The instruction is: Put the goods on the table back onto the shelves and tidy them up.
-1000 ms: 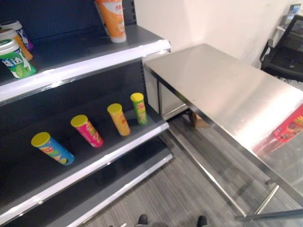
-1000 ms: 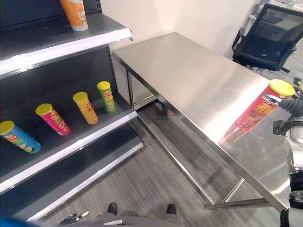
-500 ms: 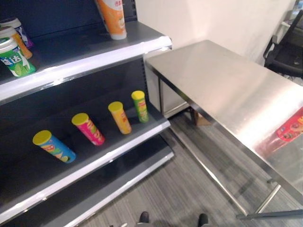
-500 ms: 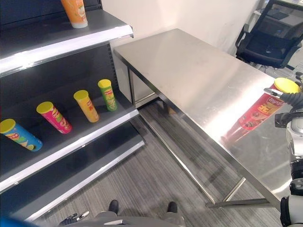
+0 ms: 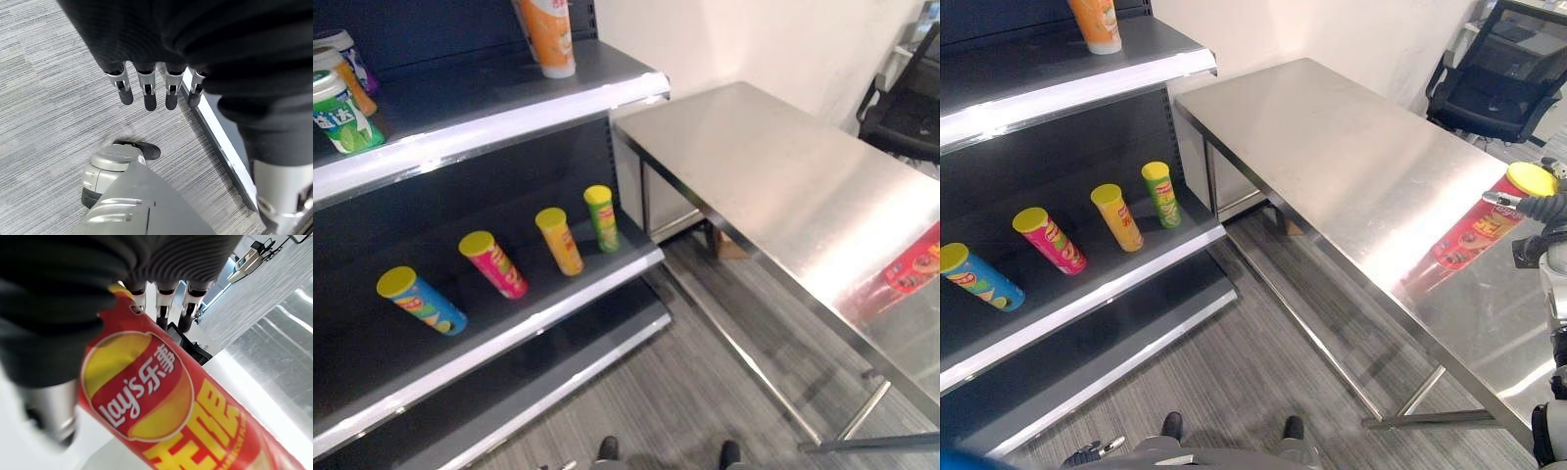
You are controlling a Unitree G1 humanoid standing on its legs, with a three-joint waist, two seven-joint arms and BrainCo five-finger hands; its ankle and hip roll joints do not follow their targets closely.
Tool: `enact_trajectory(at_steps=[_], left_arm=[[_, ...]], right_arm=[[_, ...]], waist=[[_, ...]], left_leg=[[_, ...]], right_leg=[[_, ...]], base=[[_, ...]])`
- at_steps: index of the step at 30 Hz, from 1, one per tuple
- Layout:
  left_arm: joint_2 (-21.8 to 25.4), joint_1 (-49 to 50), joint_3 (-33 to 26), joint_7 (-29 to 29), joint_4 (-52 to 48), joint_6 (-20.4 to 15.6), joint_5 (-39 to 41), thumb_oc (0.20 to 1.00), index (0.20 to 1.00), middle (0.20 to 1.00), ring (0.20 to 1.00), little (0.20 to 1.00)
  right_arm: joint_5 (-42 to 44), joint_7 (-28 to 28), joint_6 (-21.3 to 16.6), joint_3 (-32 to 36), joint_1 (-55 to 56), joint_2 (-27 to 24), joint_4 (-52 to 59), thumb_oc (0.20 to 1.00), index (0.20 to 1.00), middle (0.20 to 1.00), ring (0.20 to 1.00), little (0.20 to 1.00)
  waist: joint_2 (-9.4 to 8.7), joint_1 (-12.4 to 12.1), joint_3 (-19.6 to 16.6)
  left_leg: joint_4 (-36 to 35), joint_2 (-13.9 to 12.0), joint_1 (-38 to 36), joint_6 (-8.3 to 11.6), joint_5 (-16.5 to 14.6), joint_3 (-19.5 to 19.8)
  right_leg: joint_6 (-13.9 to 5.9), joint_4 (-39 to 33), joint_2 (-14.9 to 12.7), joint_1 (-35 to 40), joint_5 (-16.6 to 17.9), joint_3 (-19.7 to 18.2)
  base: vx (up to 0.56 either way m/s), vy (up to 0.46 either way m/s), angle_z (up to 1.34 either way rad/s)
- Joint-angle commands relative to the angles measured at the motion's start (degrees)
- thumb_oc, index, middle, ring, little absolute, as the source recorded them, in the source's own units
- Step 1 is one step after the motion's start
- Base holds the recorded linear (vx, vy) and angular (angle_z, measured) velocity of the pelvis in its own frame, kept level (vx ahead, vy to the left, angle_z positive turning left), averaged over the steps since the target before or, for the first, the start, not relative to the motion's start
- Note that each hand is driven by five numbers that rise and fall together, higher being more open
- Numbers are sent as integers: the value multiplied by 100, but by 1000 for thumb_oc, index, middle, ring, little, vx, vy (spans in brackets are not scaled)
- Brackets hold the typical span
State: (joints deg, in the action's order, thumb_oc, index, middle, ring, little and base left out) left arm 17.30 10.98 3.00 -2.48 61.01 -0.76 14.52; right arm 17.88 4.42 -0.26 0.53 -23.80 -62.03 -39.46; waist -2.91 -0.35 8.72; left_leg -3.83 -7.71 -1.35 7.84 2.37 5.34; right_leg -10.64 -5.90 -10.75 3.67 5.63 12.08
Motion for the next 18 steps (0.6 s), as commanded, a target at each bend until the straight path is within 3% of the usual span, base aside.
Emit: enact_trajectory(at_steps=[1, 10, 16, 18], left_arm=[[261, -186, 289, 7, 37, -122, 2, 1000, 1000, 1000, 1000, 1000], [253, -201, 214, 6, 33, -125, 25, 1000, 1000, 1000, 1000, 1000], [180, -196, -94, 114, -97, -142, 106, 1000, 1000, 1000, 1000, 1000], [144, -233, -236, 184, -165, -168, 201, 1000, 1000, 1000, 1000, 1000]], right_arm=[[218, -190, -111, -449, -419, -450, -33, 200, 200, 200, 200, 200], [172, -149, -177, -119, -88, -542, 315, 200, 200, 200, 200, 200], [311, 427, -669, 1270, 803, 108, 1905, 200, 200, 200, 200, 200], [214, 603, -839, 1542, 864, 306, 2598, 200, 200, 200, 200, 200]], waist=[[-221, -154, -3], [-239, -120, -4], [-178, -147, 26], [-165, -232, 139]], left_leg=[[132, 133, 62, -82, -286, -624], [135, 107, 49, -68, -290, -653], [313, 84, 117, -61, -366, -574], [425, 92, 304, 1, -279, -376]], right_leg=[[277, 303, 436, 321, -1177, 363], [278, 296, 442, 355, -1185, 367], [316, 335, 470, 340, -1259, 370], [358, 366, 501, 245, -1276, 352]], base=[[0, 0, 0], [0, 0, 0], [-5, -24, 0], [-105, -66, 2]])
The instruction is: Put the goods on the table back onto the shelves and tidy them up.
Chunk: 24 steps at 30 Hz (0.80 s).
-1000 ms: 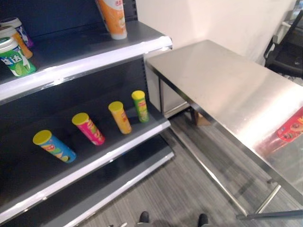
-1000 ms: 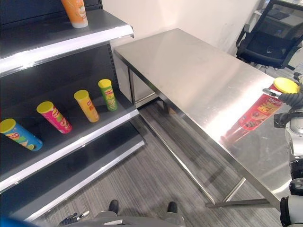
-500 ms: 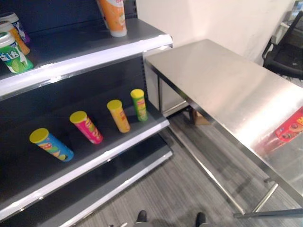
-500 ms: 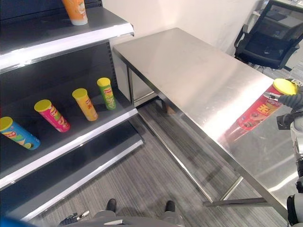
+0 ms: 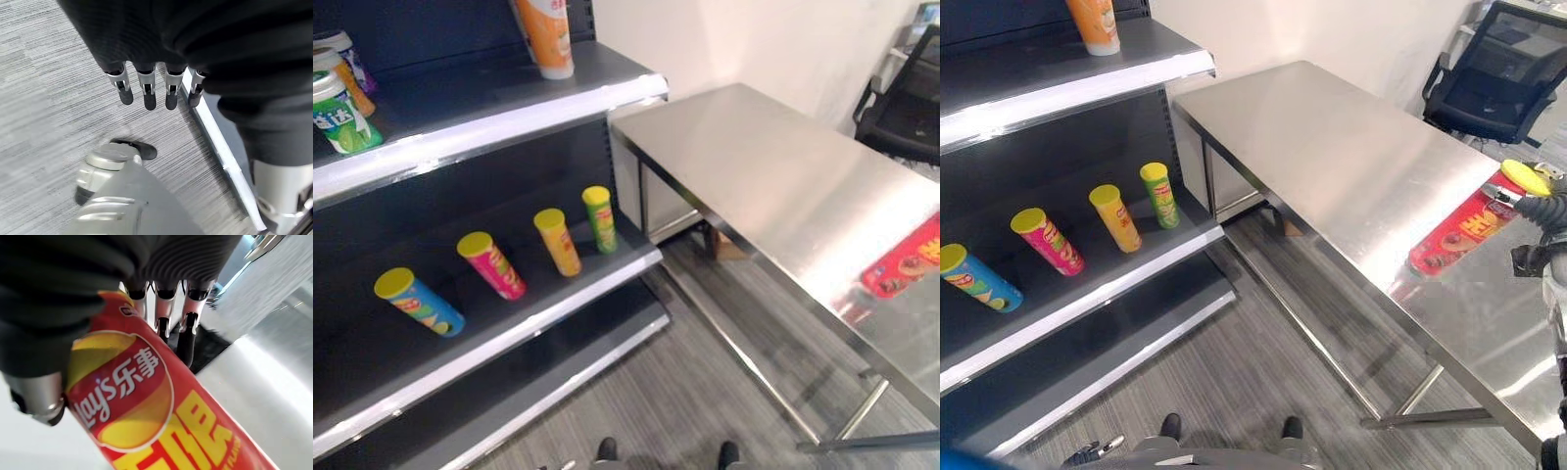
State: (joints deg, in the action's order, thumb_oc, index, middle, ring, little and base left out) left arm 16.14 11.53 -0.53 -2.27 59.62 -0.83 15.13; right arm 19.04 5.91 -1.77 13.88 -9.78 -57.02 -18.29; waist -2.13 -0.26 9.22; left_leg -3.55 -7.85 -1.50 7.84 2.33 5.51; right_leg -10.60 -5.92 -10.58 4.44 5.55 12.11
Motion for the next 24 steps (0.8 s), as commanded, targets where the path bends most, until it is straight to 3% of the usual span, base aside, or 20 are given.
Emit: enact_trajectory(at_steps=[1, 3, 5, 8, 10, 12, 13, 14, 16, 17, 20, 21, 22, 23, 24], left_arm=[[262, -336, 84, 193, -43, -177, 170, 1000, 1000, 1000, 1000, 1000], [253, -406, 75, 219, -84, -203, 222, 1000, 1000, 1000, 1000, 1000], [204, -437, 40, 259, -77, -212, 249, 1000, 1000, 1000, 1000, 1000], [158, -495, 18, 308, -99, -255, 230, 1000, 1000, 1000, 1000, 1000], [158, -491, -20, 328, -109, -291, 217, 1000, 1000, 1000, 1000, 1000], [181, -467, -21, 357, -109, -300, 170, 1000, 1000, 1000, 1000, 1000], [179, -465, -15, 358, -109, -302, 168, 1000, 1000, 1000, 1000, 1000], [194, -449, 7, 358, -90, -302, 133, 1000, 1000, 1000, 1000, 1000], [237, -459, 66, 301, -21, -319, -100, 1000, 1000, 1000, 1000, 1000], [251, -475, 97, 267, 11, -308, -201, 1000, 1000, 1000, 1000, 1000], [398, -423, 107, 197, -77, -326, -306, 1000, 1000, 1000, 1000, 1000], [436, -352, 57, 169, -152, -315, -296, 1000, 1000, 1000, 1000, 1000], [522, -323, -101, 175, -127, -283, -300, 1000, 1000, 1000, 1000, 1000], [524, -326, -105, 174, -128, -282, -300, 1000, 1000, 1000, 1000, 1000], [541, -322, -138, 167, -130, -275, -288, 1000, 1000, 1000, 1000, 1000]], right_arm=[[74, 524, -759, 325, -533, -127, 706, 200, 200, 200, 200, 200], [-46, 639, -898, 451, -580, -1, 1110, 200, 200, 200, 200, 200], [-235, 768, -988, 621, -529, 163, 1623, 200, 200, 200, 200, 200], [-460, 880, -1004, 774, -419, 270, 2041, 200, 200, 200, 200, 200], [-538, 842, -1009, 911, -245, 300, 2216, 200, 200, 200, 200, 200], [-651, 841, -970, 1034, -51, 329, 2294, 200, 200, 200, 200, 200], [-655, 843, -966, 1042, -36, 331, 2304, 200, 200, 200, 200, 200], [-673, 740, -910, 1075, 85, 378, 2476, 200, 200, 200, 200, 200], [-679, 649, -880, 1187, 214, 523, 2577, 200, 200, 200, 200, 200], [-729, 640, -868, 1218, 250, 586, 2630, 200, 200, 200, 200, 200], [-803, 612, -872, 1078, 221, 712, 2736, 200, 200, 200, 200, 200], [-852, 583, -859, 1031, 229, 755, 2805, 200, 200, 200, 200, 200], [-935, 508, -830, 917, 191, 795, 2839, 200, 200, 200, 200, 200], [-938, 509, -828, 915, 184, 797, 2839, 200, 200, 200, 200, 200], [-982, 457, -812, 909, 210, 780, 2866, 200, 200, 200, 200, 200]], waist=[[-258, -283, 142], [-289, -358, 190], [-293, -341, 231], [-242, -277, 266], [-154, -180, 193], [-21, -122, 113], [-14, -120, 117], [87, -108, 31], [86, -84, -58], [33, -88, -61], [-90, -134, -18], [-63, -163, 6], [-54, -183, 36], [-65, -180, 34], [-45, -181, 51]], left_leg=[[451, 156, 449, 60, -245, -235], [555, 268, 647, 110, -271, 91], [729, 151, 715, 128, -400, 122], [771, -474, 541, 125, -321, -177], [748, -913, 435, 259, 86, -228], [629, -1170, 303, 438, 341, -212], [597, -1177, 281, 444, 357, -208], [478, -1109, 217, 502, 160, -62], [433, -883, 143, 430, -389, -108], [509, -660, 135, 307, -603, -145], [564, -118, 139, -20, -836, -319], [505, -13, 68, -100, -867, -411], [331, 141, 23, -258, -800, -517], [324, 153, 38, -262, -776, -518], [305, 204, 55, -318, -755, -500]], right_leg=[[369, 377, 481, 116, -1266, 356], [400, 417, 453, 22, -1258, 447], [408, 512, 362, -36, -1299, 646], [358, 754, 103, -243, -1280, 828], [262, 865, -86, -287, -1244, 926], [157, 1003, -276, -274, -1226, 1005], [155, 1018, -272, -268, -1236, 1013], [15, 1070, -500, -232, -1126, 1005], [-134, 1092, -830, -165, -923, 1069], [-224, 1136, -1084, -184, -698, 1035], [-407, 1260, -1645, -417, 198, 1007], [-363, 1299, -1706, -445, 297, 1044], [-201, 1498, -1528, -511, -92, 928], [-192, 1506, -1540, -534, -86, 922], [-107, 1653, -1266, -567, -387, 721]], base=[[-157, -52, 7], [-126, -8, 30], [-110, 113, 59], [-97, 269, 51], [-18, 409, 52], [22, 402, 45], [34, 486, 50], [55, 469, 58], [33, 600, 45], [-23, 542, 17], [-69, 481, 9], [-147, 558, -10], [-128, 405, -10], [-130, 352, -4], [-82, 191, 5]])
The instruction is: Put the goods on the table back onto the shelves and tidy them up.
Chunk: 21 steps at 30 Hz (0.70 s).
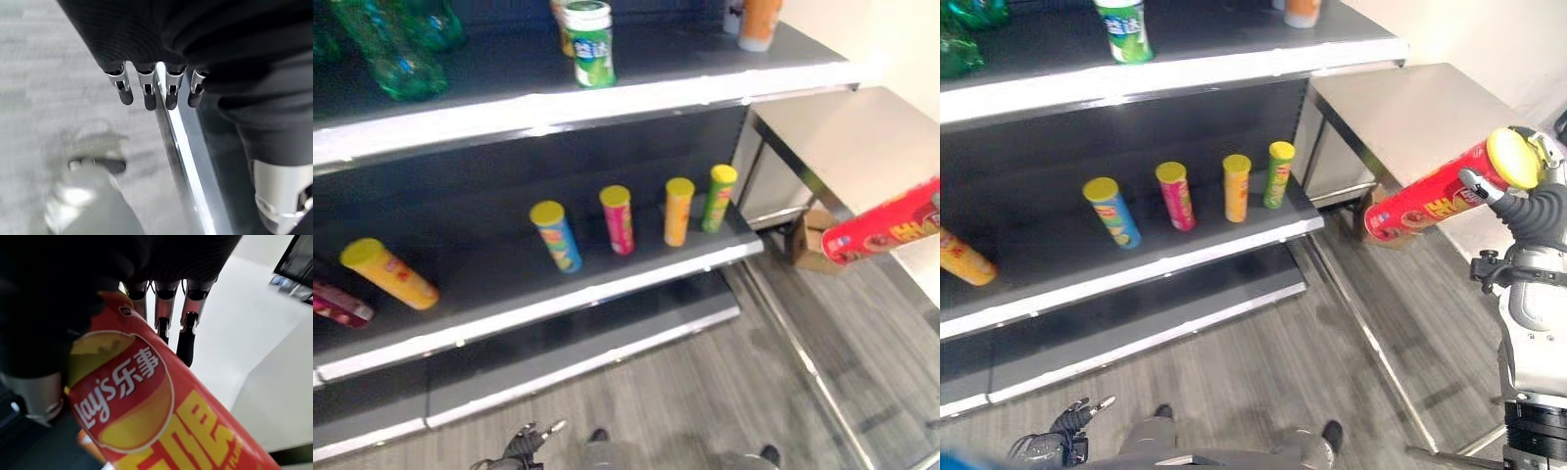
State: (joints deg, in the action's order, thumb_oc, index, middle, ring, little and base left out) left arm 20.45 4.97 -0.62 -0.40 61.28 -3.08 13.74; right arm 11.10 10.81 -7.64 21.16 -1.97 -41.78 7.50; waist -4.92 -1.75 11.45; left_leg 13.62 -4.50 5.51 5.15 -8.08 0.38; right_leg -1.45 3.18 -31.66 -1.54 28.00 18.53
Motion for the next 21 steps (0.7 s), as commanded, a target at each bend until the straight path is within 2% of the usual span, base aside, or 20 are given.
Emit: enact_trajectory(at_steps=[1, 2, 3, 5, 7, 8, 10, 11, 13, 15, 17, 20, 21], left_arm=[[119, 339, -132, -30, -324, -46, -103, 1000, 1000, 1000, 1000, 1000], [95, 353, -112, -87, -335, -9, -78, 1000, 1000, 1000, 1000, 1000], [93, 347, -113, -88, -334, -10, -77, 1000, 1000, 1000, 1000, 1000], [55, 386, -97, -128, -351, 14, 32, 1000, 1000, 1000, 1000, 1000], [-24, 437, -180, -158, -372, 25, 135, 1000, 1000, 1000, 1000, 1000], [-69, 463, -187, -160, -452, 3, 194, 1000, 1000, 1000, 1000, 1000], [-126, 499, -197, -174, -447, -14, 199, 1000, 1000, 1000, 1000, 1000], [-215, 579, -266, -182, -453, -2, 252, 1000, 1000, 1000, 1000, 1000], [-242, 621, -271, -175, -432, -3, 258, 1000, 1000, 1000, 1000, 1000], [-268, 619, -272, -166, -431, 0, 202, 1000, 1000, 1000, 1000, 1000], [-287, 635, -321, -175, -425, 28, 170, 1000, 1000, 1000, 1000, 1000], [-305, 647, -350, -135, -251, 37, 16, 1000, 1000, 1000, 1000, 1000], [-305, 648, -352, -135, -248, 35, 15, 1000, 1000, 1000, 1000, 1000]], right_arm=[[-158, -89, -245, 161, -559, -790, 313, 200, 200, 200, 200, 200], [-115, -147, -277, 97, -577, -872, 344, 200, 200, 200, 200, 200], [-113, -147, -282, 96, -585, -877, 337, 200, 200, 200, 200, 200], [-80, -336, -306, -146, -626, -1012, 375, 200, 200, 200, 200, 200], [-185, -520, -305, -371, -666, -1095, 538, 200, 200, 200, 200, 200], [-159, -661, -293, -521, -765, -1128, 634, 200, 200, 200, 200, 200], [-6, -801, -318, -782, -936, -1099, 685, 200, 200, 200, 200, 200], [11, -964, -320, -1097, -1054, -1045, 790, 200, 200, 200, 200, 200], [72, -1047, -328, -1269, -1113, -994, 818, 200, 200, 200, 200, 200], [32, -1173, -309, -1528, -1163, -1000, 901, 200, 200, 200, 200, 200], [-67, -1296, -268, -1708, -1147, -958, 1072, 200, 200, 200, 200, 200], [-251, -1359, -212, -1952, -1059, -787, 1054, 200, 200, 200, 200, 200], [-255, -1357, -211, -1956, -1060, -785, 1054, 200, 200, 200, 200, 200]], waist=[[231, -16, -137], [220, -59, -112], [222, -55, -115], [130, -81, -34], [28, -145, 35], [-28, -211, 44], [-82, -286, 14], [-69, -385, 9], [-56, -434, 45], [-14, -462, 171], [59, -438, 220], [79, -398, 217], [80, -391, 216]], left_leg=[[-1398, -41, -594, -116, 355, 61], [-1368, 108, -509, -188, 459, 102], [-1369, 107, -490, -188, 478, 106], [-1326, 304, -414, -259, 614, 224], [-1370, 459, -409, -262, 704, 261], [-1363, 560, -371, -235, 733, 332], [-1321, 654, -224, -173, 793, 458], [-1149, 674, -66, -137, 809, 481], [-982, 691, 42, -113, 808, 505], [-630, 679, 327, 17, 831, 440], [-556, 450, 415, 84, 832, 218], [-677, 17, 370, 99, 897, 183], [-683, 15, 366, 103, 897, 189]], right_leg=[[-897, 985, 1321, -48, -3006, -179], [-795, 1252, 1949, -150, -3488, -393], [-787, 1253, 1949, -169, -3476, -391], [-602, 1501, 2565, -244, -3836, -596], [-416, 1381, 2940, -199, -3949, -733], [-318, 1089, 2972, -45, -3927, -696], [-297, 401, 3032, 250, -3892, -814], [-288, -36, 3090, 444, -3739, -916], [-284, -147, 3087, 504, -3686, -951], [-284, -328, 3028, 589, -3642, -837], [-299, -422, 2966, 604, -3577, -672], [-344, -409, 2769, 569, -3484, -556], [-342, -404, 2772, 570, -3491, -551]], base=[[-149, 294, 3], [-135, 211, 17], [-136, 148, 29], [-124, 96, 18], [-138, 40, 73], [-152, -20, 93], [-133, -64, 21], [-90, -55, 16], [-87, -6, 27], [-153, 52, 24], [-124, 107, 46], [-58, 135, 63], [-51, 131, 51]])
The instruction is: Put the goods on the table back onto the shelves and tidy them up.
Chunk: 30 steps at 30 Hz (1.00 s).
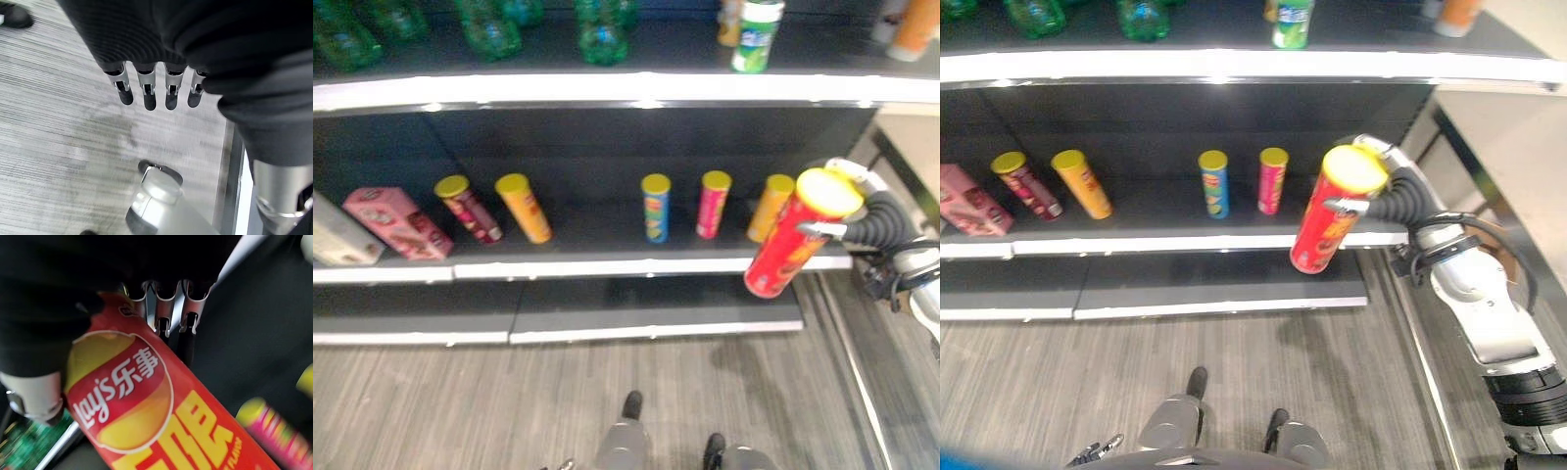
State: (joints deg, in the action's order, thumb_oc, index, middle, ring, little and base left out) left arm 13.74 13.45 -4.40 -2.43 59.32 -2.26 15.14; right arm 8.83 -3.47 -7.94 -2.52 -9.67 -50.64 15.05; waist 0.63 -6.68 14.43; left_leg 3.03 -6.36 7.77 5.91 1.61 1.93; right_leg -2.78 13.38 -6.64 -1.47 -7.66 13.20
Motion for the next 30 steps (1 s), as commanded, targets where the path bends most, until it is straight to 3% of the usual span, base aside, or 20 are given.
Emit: enact_trajectory(at_steps=[1, 2, 3, 5, 9, 13, 18, 19, 21, 25, 26, 27, 30], left_arm=[[365, -221, 42, 103, -25, -54, -151, 1000, 1000, 1000, 1000, 1000], [374, -236, 78, 151, -50, -36, -170, 1000, 1000, 1000, 1000, 1000], [366, -255, 96, 181, 4, -14, -211, 1000, 1000, 1000, 1000, 1000], [341, -245, 145, 225, 9, 6, -269, 1000, 1000, 1000, 1000, 1000], [373, -283, 302, 267, -50, -1, -500, 1000, 1000, 1000, 1000, 1000], [533, -374, 385, 305, -132, -3, -558, 1000, 1000, 1000, 1000, 1000], [645, -348, 367, 364, -208, 21, -541, 1000, 1000, 1000, 1000, 1000], [689, -301, 360, 374, -185, 73, -541, 1000, 1000, 1000, 1000, 1000], [694, -311, 370, 375, -165, 81, -535, 1000, 1000, 1000, 1000, 1000], [650, -368, 473, 372, -211, 50, -457, 1000, 1000, 1000, 1000, 1000], [691, -390, 455, 484, -86, 207, -593, 1000, 1000, 1000, 1000, 1000], [739, -333, 549, 402, -311, 71, -530, 1000, 1000, 1000, 1000, 1000], [573, -393, 526, 452, -371, 35, -275, 1000, 1000, 1000, 1000, 1000]], right_arm=[[-152, 98, -170, 319, -265, 136, 231, 200, 200, 200, 200, 200], [-397, 160, -128, 213, -226, 190, 155, 200, 200, 200, 200, 200], [-580, 206, -94, 104, -240, 231, 46, 200, 200, 200, 200, 200], [-688, 225, -24, 79, -152, 355, 45, 200, 200, 200, 200, 200], [-917, 276, 69, -59, -164, 578, 61, 200, 200, 200, 200, 200], [-1066, 326, 130, -292, -318, 832, 5, 200, 200, 200, 200, 200], [-1273, 359, 195, -576, -543, 1049, -153, 200, 200, 200, 200, 200], [-1381, 364, 199, -780, -710, 1121, -183, 200, 200, 200, 200, 200], [-1408, 386, 203, -843, -780, 1162, -210, 200, 200, 200, 200, 200], [-1599, 523, 256, -1114, -1213, 1188, -412, 200, 200, 200, 200, 200], [-1873, 767, 256, -1140, -1284, 1173, -655, 200, 200, 200, 200, 200], [-1924, 675, 299, -1201, -1350, 1189, -601, 200, 200, 200, 200, 200], [-2217, 948, 352, -1345, -1608, 1322, -819, 200, 200, 200, 200, 200]], waist=[[-460, 132, -75], [-393, 196, -96], [-322, 248, -148], [-187, 297, -260], [-98, 311, -354], [-205, 254, -281], [-224, 175, -150], [-221, 137, -44], [-233, 122, 6], [-205, 118, 65], [-195, 68, 161], [-252, 81, 143], [-278, 38, 137]], left_leg=[[325, -3, 123, 23, -10, 35], [208, -420, 55, 24, 141, -15], [46, -617, -103, 82, 176, -109], [-151, -654, -220, 207, 235, -148], [-301, -328, -346, 178, 5, -253], [-116, 90, -315, -131, -322, -313], [-30, 373, -425, -421, -499, -324], [-79, 418, -521, -515, -511, -305], [-121, 434, -579, -518, -521, -284], [-221, 464, -567, -472, -492, -167], [-129, 448, -547, -428, -575, -177], [-15, 515, -424, -416, -581, -85], [15, 535, -266, -386, -522, 9]], right_leg=[[-224, -1373, 180, 514, 65, 45], [-274, -1320, 39, 440, 17, 195], [-310, -1280, -18, 426, -18, 287], [-384, -1283, -126, 500, 2, 380], [-549, -1148, -548, 514, 111, 492], [-649, -630, -988, 349, 176, 444], [-639, 255, -1273, 107, 346, 356], [-634, 725, -1246, -63, 494, 264], [-629, 761, -1174, -142, 469, 143], [-691, -265, -939, -354, 524, -116], [-715, -660, -926, -327, 546, -131], [-830, -1051, -943, -200, 618, -214], [-858, -1111, -877, -201, 835, -356]], base=[[-62, 216, 41], [-37, 320, 35], [47, 347, 45], [148, 300, 45], [119, 353, 40], [81, 296, 15], [81, 227, 8], [74, 157, 3], [55, 43, -7], [48, -60, 3], [34, -121, -6], [31, -121, 5], [24, -99, 70]])
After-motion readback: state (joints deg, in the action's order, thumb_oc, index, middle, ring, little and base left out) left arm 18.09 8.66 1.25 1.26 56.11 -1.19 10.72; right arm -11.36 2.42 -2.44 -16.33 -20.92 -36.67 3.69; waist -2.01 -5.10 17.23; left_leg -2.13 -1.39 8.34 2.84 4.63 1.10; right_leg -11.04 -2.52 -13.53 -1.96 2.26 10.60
